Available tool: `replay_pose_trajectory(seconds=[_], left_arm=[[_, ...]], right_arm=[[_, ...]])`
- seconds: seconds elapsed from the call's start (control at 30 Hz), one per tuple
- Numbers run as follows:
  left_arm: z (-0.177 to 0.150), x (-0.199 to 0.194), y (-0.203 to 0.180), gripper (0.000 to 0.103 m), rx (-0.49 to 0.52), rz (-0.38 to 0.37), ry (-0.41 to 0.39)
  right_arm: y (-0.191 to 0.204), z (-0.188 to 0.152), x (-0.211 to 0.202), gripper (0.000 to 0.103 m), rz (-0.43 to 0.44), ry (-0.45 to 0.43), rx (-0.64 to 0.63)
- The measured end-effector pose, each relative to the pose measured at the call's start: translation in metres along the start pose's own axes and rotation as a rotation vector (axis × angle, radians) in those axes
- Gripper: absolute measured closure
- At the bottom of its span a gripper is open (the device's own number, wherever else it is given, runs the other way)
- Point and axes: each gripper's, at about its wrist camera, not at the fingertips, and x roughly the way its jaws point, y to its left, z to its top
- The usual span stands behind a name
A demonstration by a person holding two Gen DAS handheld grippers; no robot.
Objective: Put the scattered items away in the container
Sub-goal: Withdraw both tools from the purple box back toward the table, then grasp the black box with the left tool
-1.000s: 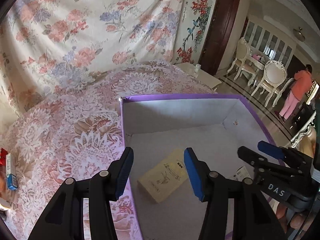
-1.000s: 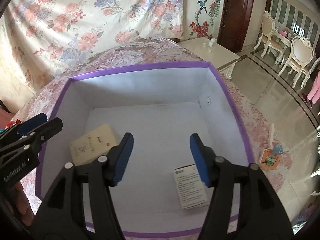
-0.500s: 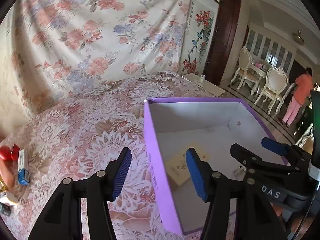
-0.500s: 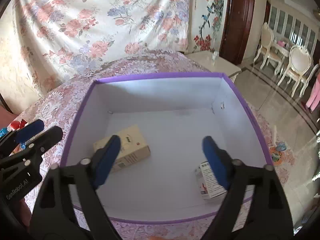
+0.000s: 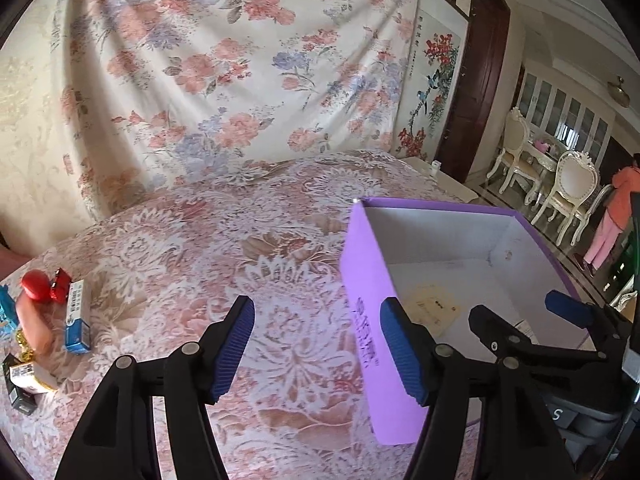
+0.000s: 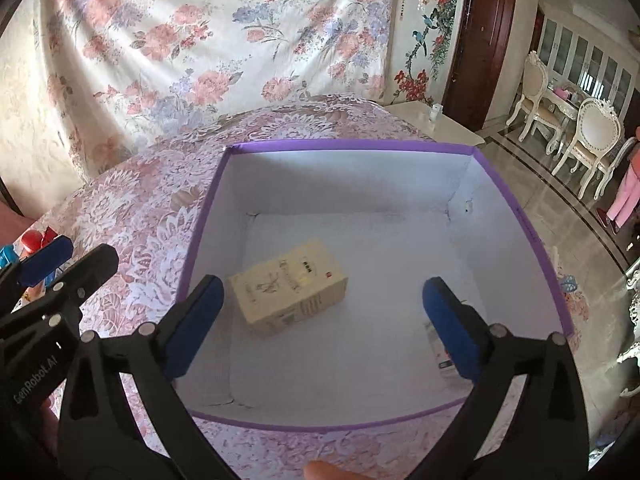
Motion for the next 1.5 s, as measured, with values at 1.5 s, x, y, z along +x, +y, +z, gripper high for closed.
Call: replay_pose_trajectory(seconds=[1.5], left_arm=[[-0.125, -0.118, 0.277, 0.025, -0.397, 0.403, -0.084]], right_arm=[[0.281, -0.073, -0.002, 0.003, 0.448, 0.028, -0.283]])
